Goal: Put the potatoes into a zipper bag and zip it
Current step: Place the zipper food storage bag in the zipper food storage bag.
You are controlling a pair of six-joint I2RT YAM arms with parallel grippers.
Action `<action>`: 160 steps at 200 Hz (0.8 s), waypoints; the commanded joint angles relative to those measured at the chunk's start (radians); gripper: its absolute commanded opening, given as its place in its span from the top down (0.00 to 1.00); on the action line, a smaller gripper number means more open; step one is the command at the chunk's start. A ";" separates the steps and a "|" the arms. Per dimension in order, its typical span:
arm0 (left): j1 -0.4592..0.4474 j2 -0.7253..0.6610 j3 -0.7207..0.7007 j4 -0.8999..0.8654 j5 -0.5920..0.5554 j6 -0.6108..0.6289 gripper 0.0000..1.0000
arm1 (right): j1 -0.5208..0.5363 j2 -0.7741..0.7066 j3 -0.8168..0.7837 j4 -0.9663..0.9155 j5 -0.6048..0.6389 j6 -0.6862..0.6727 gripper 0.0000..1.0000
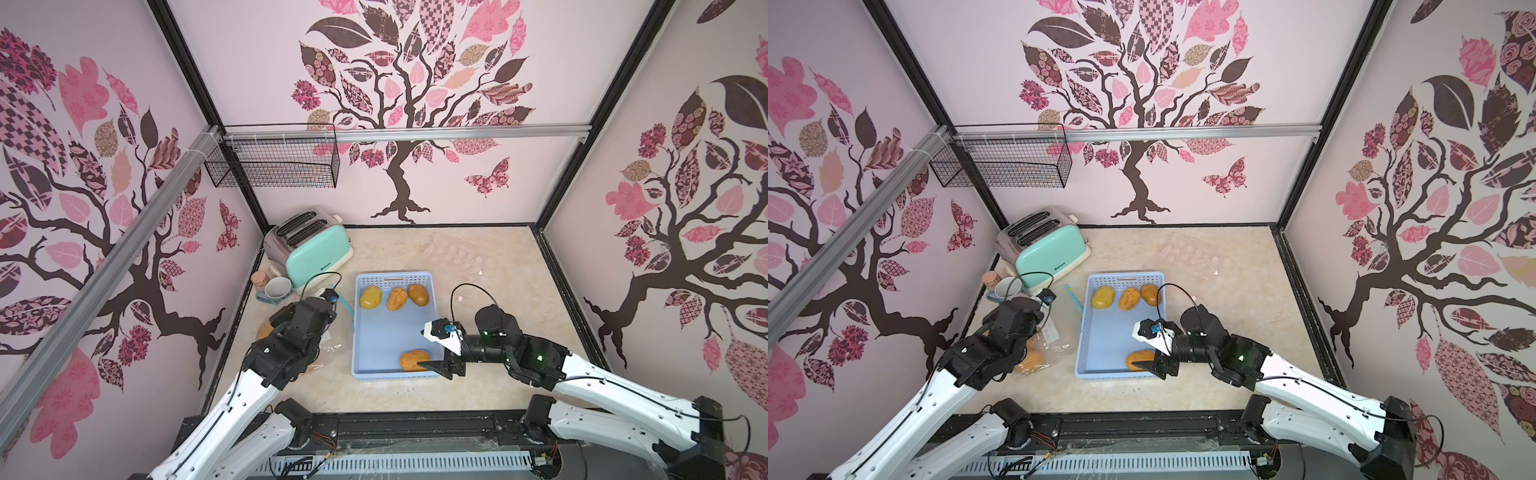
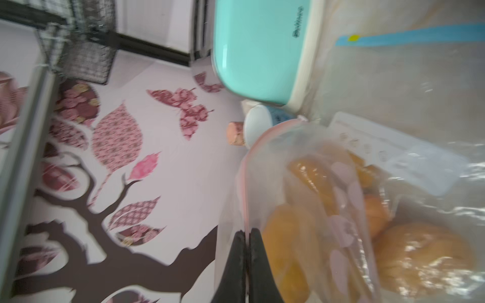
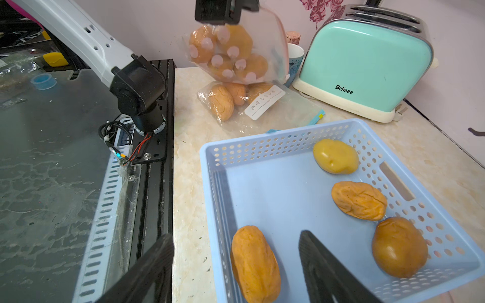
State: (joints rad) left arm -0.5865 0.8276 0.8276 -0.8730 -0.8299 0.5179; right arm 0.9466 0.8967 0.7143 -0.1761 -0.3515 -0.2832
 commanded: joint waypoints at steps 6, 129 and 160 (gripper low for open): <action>-0.027 0.105 -0.024 0.001 0.296 -0.255 1.00 | -0.004 0.001 0.005 0.011 -0.016 0.017 0.22; -0.030 0.000 -0.002 0.137 0.638 -0.431 0.36 | -0.004 -0.024 0.017 -0.014 0.104 0.066 0.21; -0.030 -0.150 -0.012 0.226 0.722 -0.526 0.35 | -0.003 -0.040 0.032 -0.056 0.151 0.120 0.21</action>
State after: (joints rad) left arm -0.6170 0.7696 0.8104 -0.7372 -0.1883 0.0807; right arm 0.9466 0.8825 0.7128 -0.1879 -0.2630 -0.2260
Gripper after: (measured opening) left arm 0.648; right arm 0.793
